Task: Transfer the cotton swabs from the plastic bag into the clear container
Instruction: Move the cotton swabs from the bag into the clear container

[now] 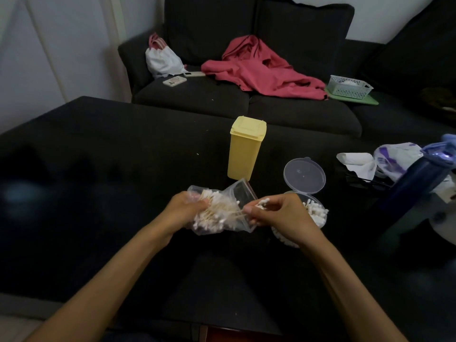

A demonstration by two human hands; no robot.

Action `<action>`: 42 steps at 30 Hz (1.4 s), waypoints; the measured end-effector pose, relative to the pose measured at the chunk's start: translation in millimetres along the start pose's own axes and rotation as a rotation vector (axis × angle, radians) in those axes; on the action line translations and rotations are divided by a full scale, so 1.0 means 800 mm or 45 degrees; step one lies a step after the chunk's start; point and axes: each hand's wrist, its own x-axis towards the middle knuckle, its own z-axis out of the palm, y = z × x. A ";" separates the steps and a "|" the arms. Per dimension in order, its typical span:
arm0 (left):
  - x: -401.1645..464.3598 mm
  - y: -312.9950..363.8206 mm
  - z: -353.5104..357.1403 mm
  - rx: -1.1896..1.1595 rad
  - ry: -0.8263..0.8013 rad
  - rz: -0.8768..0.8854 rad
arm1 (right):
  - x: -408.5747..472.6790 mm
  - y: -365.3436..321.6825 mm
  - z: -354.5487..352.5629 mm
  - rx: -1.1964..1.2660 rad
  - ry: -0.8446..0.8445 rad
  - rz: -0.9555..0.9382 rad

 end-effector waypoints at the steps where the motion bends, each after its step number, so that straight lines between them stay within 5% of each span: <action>1: 0.002 -0.001 -0.002 0.034 0.001 -0.018 | 0.000 0.001 0.001 -0.020 0.006 -0.013; 7: 0.018 -0.012 -0.013 0.555 0.020 0.059 | 0.005 0.008 0.001 0.011 0.113 -0.063; 14: 0.013 -0.013 -0.011 1.169 0.341 0.005 | 0.006 0.010 -0.003 -0.018 0.187 -0.036; 30: 0.016 -0.014 -0.021 1.155 0.537 0.205 | -0.006 -0.007 -0.018 -0.493 0.385 -0.206; 35: -0.008 0.024 0.001 0.700 0.737 0.925 | -0.013 -0.016 -0.045 -0.432 0.540 -0.210; 42: -0.009 0.085 0.123 0.832 0.090 0.444 | -0.019 -0.008 -0.090 -0.151 0.594 -0.049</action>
